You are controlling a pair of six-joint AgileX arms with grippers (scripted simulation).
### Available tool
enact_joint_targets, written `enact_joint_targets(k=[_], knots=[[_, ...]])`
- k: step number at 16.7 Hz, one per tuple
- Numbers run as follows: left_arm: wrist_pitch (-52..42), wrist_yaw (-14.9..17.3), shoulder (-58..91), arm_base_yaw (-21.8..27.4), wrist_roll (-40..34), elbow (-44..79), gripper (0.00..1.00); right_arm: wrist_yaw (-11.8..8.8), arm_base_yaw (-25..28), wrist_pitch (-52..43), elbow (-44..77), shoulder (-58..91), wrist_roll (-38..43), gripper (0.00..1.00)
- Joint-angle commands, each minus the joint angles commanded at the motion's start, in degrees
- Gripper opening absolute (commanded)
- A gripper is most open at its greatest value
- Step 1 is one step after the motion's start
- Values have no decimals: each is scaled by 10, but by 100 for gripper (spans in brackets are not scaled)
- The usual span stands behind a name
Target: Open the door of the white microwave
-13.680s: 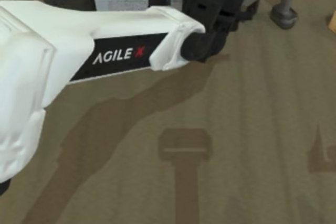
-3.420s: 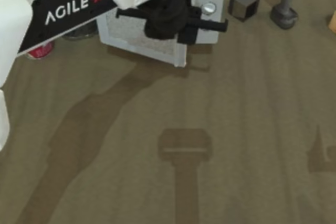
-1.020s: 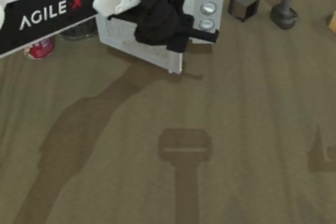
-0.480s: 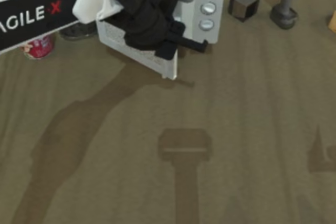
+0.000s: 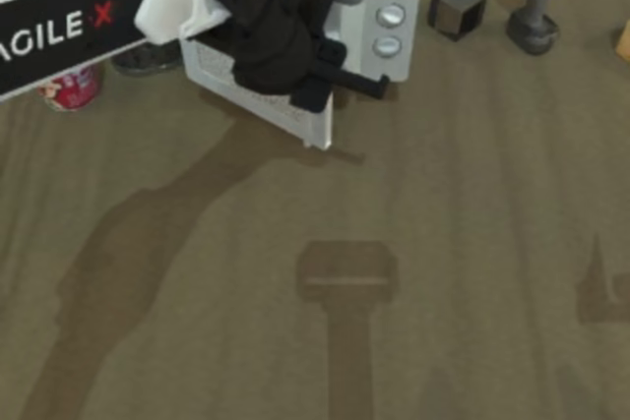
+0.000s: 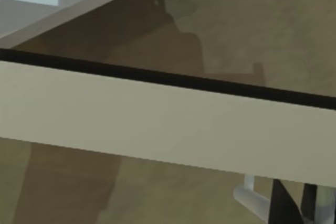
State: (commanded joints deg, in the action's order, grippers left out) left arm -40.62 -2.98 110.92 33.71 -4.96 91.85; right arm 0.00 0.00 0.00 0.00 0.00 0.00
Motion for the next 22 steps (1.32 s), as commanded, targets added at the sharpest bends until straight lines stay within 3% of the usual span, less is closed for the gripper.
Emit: enact_joint_targets(k=[15,22], knots=[[0,0,0,0,0,0,0,0,0,0,0,0,0,100],[13,33,-33,-16,55,-42,0,0,0,0,0,0,0,100]])
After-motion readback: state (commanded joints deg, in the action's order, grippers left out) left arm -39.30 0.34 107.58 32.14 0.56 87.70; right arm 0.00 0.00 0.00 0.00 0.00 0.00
